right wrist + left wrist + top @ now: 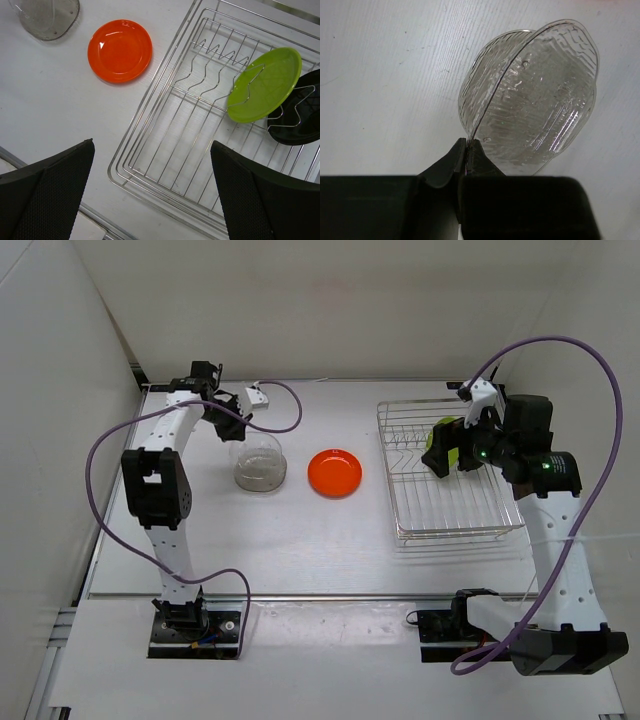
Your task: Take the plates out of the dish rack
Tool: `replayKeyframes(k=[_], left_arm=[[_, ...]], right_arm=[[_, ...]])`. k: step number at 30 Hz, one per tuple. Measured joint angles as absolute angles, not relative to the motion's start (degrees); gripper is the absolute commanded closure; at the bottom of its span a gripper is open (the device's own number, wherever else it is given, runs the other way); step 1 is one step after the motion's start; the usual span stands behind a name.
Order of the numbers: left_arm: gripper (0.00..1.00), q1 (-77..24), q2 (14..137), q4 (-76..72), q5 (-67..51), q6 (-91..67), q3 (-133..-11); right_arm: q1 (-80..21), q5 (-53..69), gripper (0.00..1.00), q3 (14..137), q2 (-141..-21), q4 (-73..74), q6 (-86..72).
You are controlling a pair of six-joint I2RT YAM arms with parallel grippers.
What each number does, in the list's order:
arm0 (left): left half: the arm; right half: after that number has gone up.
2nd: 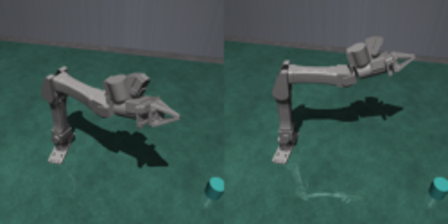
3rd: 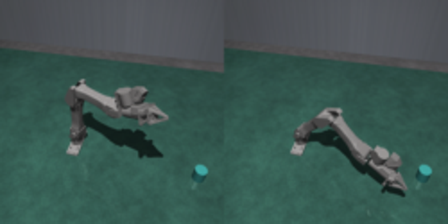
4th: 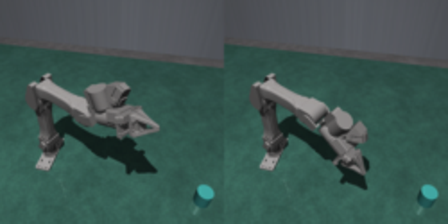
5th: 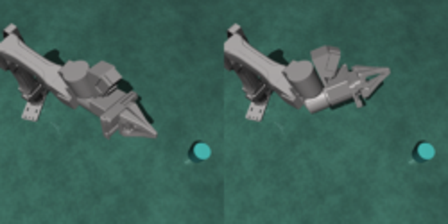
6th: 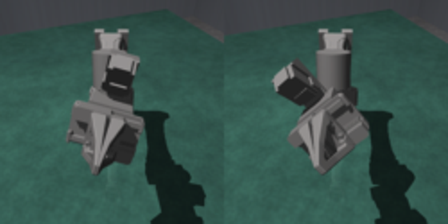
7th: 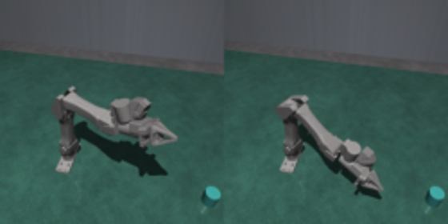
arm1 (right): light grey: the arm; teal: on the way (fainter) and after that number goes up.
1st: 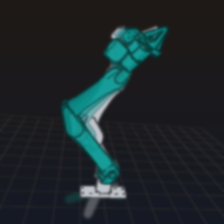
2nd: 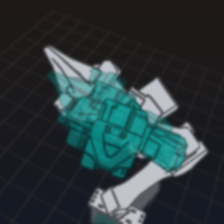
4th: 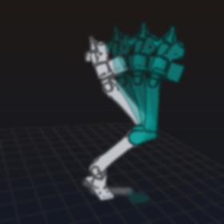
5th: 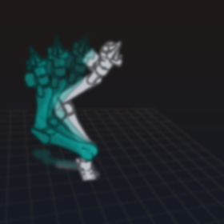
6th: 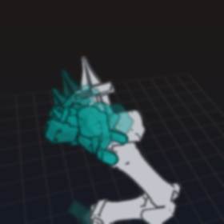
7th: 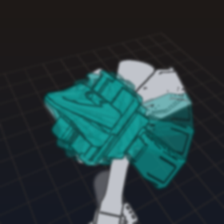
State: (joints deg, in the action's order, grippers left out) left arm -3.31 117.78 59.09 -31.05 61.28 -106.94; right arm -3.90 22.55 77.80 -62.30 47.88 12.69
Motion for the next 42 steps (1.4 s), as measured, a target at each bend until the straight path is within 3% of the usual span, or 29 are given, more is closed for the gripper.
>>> replayKeyframes(k=[12, 20, 31, 33, 37, 41, 42], left_arm=[[0.89, -3.3, 122.1, 57.2, -32.7, 60.4, -106.7], [0.76, -3.3, 123.3, 55.4, -33.3, 58.6, -106.8], [0.72, -3.3, 123.3, 53.2, -33.5, 57.3, -106.8], [0.65, -3.3, 123.3, 52.8, -33.5, 57.0, -106.8], [0.64, -3.3, 123.3, 51.7, -33.5, 56.5, -106.5], [0.54, -3.3, 123.3, 50.0, -33.5, 55.5, -105.5], [0.42, -3.3, 123.3, 49.6, -33.5, 55.0, -105.2]], right_arm=[[-3.3, 23.3, 0.0, 76.7, -62.4, 47.9, 12.7], [-3.0, 23.4, 0.0, 76.7, -62.4, 47.9, 12.7], [-2.3, 24.2, 0.0, 76.2, -62.4, 47.9, 12.7], [-2.3, 24.3, 0.0, 76.2, -62.3, 47.8, 12.7], [-2.3, 24.4, 0.0, 76.0, -62.3, 47.9, 12.7], [-2.2, 24.8, 0.0, 75.9, -62.3, 47.8, 12.7], [-2.1, 24.8, 0.0, 75.7, -62.3, 47.7, 12.6]])
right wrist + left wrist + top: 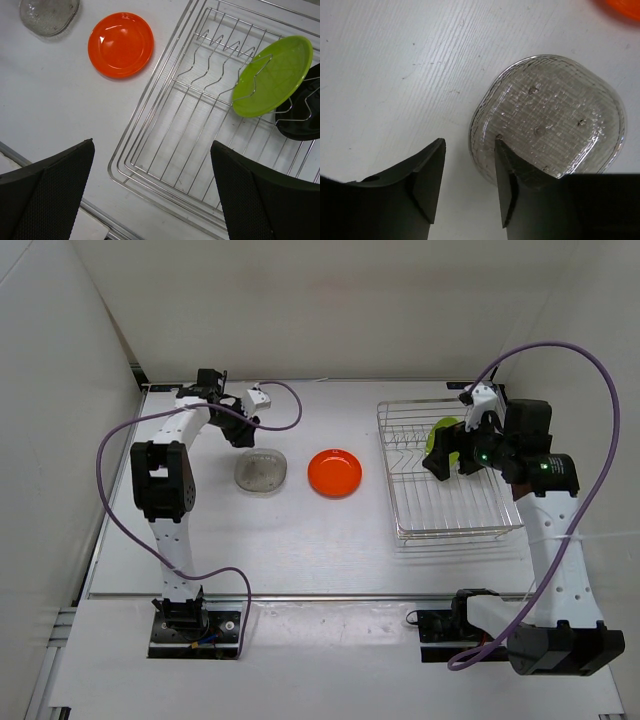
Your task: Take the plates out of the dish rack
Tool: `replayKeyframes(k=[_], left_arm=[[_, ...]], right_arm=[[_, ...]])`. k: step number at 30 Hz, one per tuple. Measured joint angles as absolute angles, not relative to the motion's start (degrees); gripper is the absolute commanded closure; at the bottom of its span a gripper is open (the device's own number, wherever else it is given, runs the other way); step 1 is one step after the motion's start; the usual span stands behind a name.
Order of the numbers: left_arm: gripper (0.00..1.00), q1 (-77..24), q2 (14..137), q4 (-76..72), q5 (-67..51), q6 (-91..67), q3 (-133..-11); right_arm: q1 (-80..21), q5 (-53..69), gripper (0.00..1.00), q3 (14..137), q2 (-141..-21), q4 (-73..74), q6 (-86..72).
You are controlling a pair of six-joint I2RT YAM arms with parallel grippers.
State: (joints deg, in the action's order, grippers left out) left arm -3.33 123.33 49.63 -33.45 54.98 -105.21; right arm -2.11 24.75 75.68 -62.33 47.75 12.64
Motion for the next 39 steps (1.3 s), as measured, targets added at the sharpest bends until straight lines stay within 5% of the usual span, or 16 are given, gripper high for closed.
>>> replayKeyframes(k=[1, 2, 9, 16, 24, 29, 35, 39], left_arm=[[0.04, -3.3, 123.2, 48.8, -33.5, 54.4, -104.6], [0.0, -3.4, 123.0, 48.2, -33.4, 53.7, -104.1], [0.0, -3.5, 112.7, 41.6, -31.9, 40.8, -95.7], [0.0, -5.1, 91.7, 34.7, -17.3, 24.4, -92.8], [0.0, -0.2, 84.0, 36.4, -12.4, 8.2, -97.0], [0.0, 1.0, 80.9, 38.3, -14.1, 4.8, -92.0], [0.0, 0.9, 75.6, 38.1, -15.9, 3.5, -83.5], [0.0, 0.9, 72.9, 37.1, -15.9, 2.9, -81.2]], right_arm=[[-2.0, 24.6, 0.0, 75.3, -62.2, 47.4, 12.6], [-1.9, 24.4, 0.0, 75.0, -62.2, 47.4, 12.6], [-1.9, 16.6, 0.0, 74.1, -64.9, 44.9, 11.8], [-1.9, 7.7, 0.0, 74.7, -74.8, 42.5, 12.0], [-1.8, -3.2, 0.12, 84.4, -89.4, 39.9, 14.2], [-1.4, -7.4, 0.32, 91.1, -96.9, 38.8, 16.4], [-1.2, -9.6, 0.35, 93.1, -102.2, 38.3, 17.8], [-1.2, -10.2, 0.49, 93.1, -104.7, 38.4, 18.4]])
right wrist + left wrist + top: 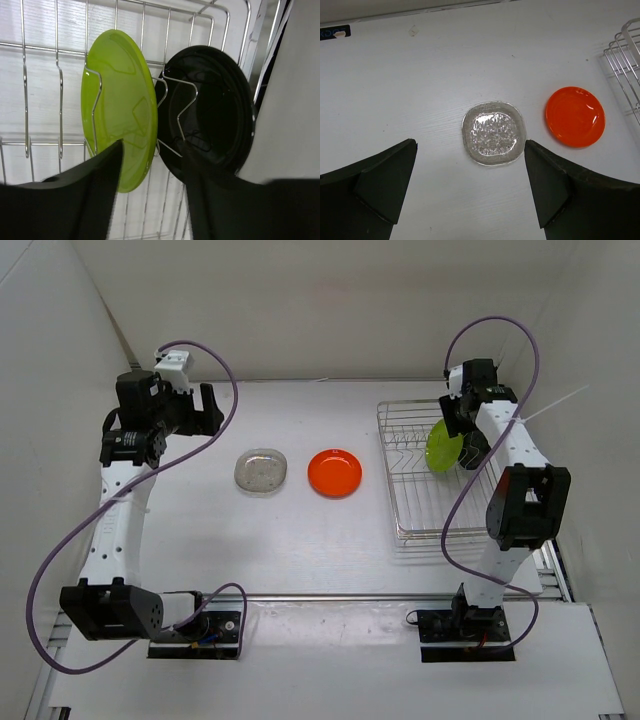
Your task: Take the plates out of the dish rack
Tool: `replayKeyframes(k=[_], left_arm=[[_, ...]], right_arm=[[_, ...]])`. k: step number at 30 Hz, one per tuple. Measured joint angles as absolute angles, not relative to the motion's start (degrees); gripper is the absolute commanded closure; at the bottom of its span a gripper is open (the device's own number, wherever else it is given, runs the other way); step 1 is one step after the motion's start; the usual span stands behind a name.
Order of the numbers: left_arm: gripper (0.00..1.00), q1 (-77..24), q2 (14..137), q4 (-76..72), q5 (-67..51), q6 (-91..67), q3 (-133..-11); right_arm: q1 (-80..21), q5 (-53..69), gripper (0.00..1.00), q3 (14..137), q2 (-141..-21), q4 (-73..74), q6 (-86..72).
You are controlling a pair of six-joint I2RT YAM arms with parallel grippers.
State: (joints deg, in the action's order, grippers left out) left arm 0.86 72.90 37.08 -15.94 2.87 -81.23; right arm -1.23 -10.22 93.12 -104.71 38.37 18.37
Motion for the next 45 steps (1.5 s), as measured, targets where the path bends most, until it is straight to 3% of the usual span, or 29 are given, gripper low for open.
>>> replayKeyframes(k=[3, 5, 14, 25, 33, 45], left_arm=[[0.0, 0.9, 72.4, 36.2, -15.9, 2.4, -81.2], [0.0, 0.9, 72.4, 35.9, -15.9, 2.3, -81.2], [0.0, 0.7, 72.6, 34.7, -17.4, 2.2, -80.0], [0.0, 0.4, 72.6, 34.0, -18.0, 2.3, -77.5], [0.0, 0.4, 72.6, 33.8, -18.1, 2.3, -77.5], [0.0, 0.4, 72.6, 33.8, -18.7, 2.3, -77.5]], right_arm=[[-1.2, -10.3, 0.65, 93.1, -105.6, 38.4, 18.5], [-1.2, -10.3, 0.67, 93.1, -105.7, 38.4, 18.4], [-1.2, -10.2, 1.0, 92.9, -105.7, 37.6, 16.3], [-1.2, -13.6, 1.0, 93.6, -105.9, 38.9, 10.2], [-1.2, -17.1, 1.0, 101.9, -108.5, 47.6, 2.1], [-1.1, -18.1, 1.0, 101.3, -107.3, 50.9, -4.5]])
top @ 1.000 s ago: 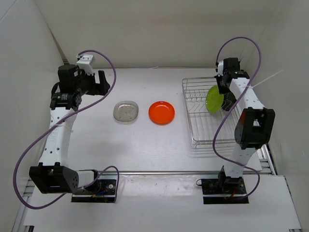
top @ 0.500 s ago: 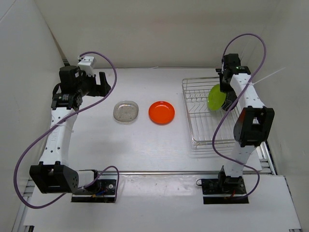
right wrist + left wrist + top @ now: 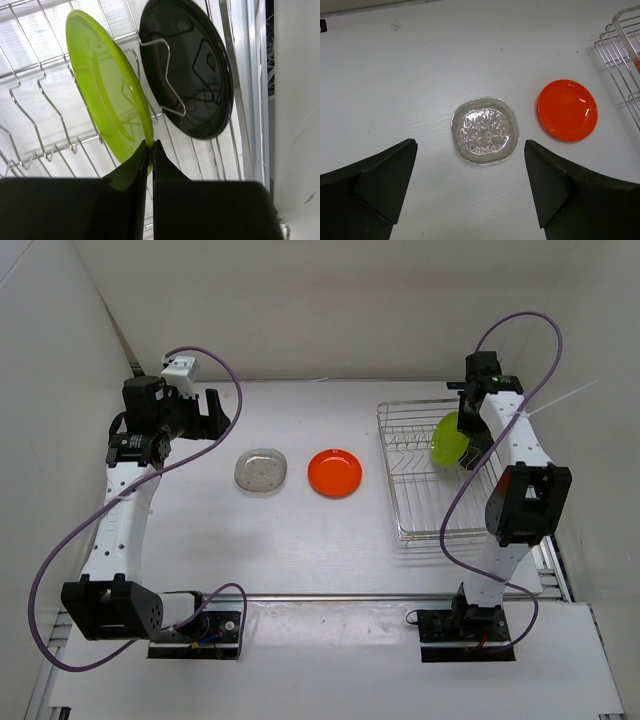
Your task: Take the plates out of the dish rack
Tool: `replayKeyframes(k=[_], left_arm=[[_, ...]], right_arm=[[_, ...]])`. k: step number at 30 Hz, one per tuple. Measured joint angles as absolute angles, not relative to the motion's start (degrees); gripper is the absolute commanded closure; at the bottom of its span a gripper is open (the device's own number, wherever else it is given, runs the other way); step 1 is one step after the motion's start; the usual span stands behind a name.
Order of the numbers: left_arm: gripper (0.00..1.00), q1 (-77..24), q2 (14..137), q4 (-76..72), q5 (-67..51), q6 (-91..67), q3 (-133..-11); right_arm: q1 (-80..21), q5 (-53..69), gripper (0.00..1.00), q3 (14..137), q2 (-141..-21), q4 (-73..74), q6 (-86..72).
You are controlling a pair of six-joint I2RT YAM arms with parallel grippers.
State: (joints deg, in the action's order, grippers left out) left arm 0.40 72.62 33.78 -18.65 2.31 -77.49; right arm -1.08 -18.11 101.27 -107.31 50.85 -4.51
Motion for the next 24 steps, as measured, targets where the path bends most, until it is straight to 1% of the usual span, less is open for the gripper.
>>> replayKeyframes(k=[13, 18, 24], left_arm=[[0.0, 0.4, 72.6, 33.8, -19.7, 1.5, -77.5], [0.0, -0.2, 72.6, 33.8, -20.0, 1.5, -77.5], [0.0, -1.1, 72.7, 33.8, -20.0, 1.6, -77.5]], right_arm=[[-0.8, -19.4, 1.0, 97.4, -98.4, 52.6, -8.6], [-0.8, -20.0, 1.0, 94.7, -95.8, 52.6, -9.0], [-0.8, -22.1, 1.0, 94.3, -91.6, 52.4, -8.6]])
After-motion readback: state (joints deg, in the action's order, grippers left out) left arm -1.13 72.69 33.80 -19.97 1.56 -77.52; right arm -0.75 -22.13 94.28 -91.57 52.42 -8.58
